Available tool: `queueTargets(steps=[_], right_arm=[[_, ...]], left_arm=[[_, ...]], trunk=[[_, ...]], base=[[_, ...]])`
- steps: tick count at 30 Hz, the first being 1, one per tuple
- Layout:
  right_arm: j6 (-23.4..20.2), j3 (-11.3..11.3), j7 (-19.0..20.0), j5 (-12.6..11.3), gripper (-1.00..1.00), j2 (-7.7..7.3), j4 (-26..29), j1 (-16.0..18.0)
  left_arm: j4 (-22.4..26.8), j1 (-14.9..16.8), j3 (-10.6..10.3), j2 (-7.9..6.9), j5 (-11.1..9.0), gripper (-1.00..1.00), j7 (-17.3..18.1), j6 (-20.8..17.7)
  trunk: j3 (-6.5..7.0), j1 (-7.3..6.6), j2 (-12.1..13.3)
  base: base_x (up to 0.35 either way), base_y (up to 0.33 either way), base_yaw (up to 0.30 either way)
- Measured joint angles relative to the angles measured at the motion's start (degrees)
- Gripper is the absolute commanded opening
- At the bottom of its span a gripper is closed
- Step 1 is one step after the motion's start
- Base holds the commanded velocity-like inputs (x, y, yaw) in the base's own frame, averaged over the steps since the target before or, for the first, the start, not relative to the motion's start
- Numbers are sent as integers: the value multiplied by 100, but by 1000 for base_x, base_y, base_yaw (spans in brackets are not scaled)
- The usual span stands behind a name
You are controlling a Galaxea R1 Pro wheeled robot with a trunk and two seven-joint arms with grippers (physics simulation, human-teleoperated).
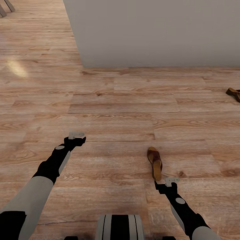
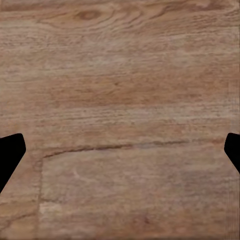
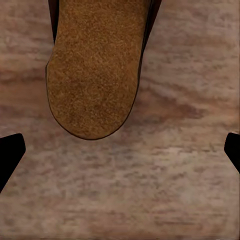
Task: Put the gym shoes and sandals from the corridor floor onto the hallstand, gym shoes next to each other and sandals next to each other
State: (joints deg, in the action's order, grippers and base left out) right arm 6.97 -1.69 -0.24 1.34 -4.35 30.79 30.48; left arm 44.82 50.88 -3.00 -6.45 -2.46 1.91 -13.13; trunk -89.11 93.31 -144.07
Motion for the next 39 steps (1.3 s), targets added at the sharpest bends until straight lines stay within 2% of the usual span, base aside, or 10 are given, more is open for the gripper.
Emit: queueTargets(steps=[19, 26, 39], right_arm=[[0, 0, 0, 1, 100, 0, 9, 0], [0, 0, 0, 0, 100, 0, 9, 0], [0, 0, 0, -1, 100, 0, 9, 0]], left_arm=[[0, -9, -3, 0, 29, 100, -28, 0], [0, -14, -3, 0, 37, 100, -49, 0], [0, -13, -10, 0, 38, 100, -62, 0]], trunk=[[-12, 0, 0], [-11, -2, 0], [-11, 0, 0]], base=[[1, 0, 0], [155, 0, 0], [17, 0, 0]])
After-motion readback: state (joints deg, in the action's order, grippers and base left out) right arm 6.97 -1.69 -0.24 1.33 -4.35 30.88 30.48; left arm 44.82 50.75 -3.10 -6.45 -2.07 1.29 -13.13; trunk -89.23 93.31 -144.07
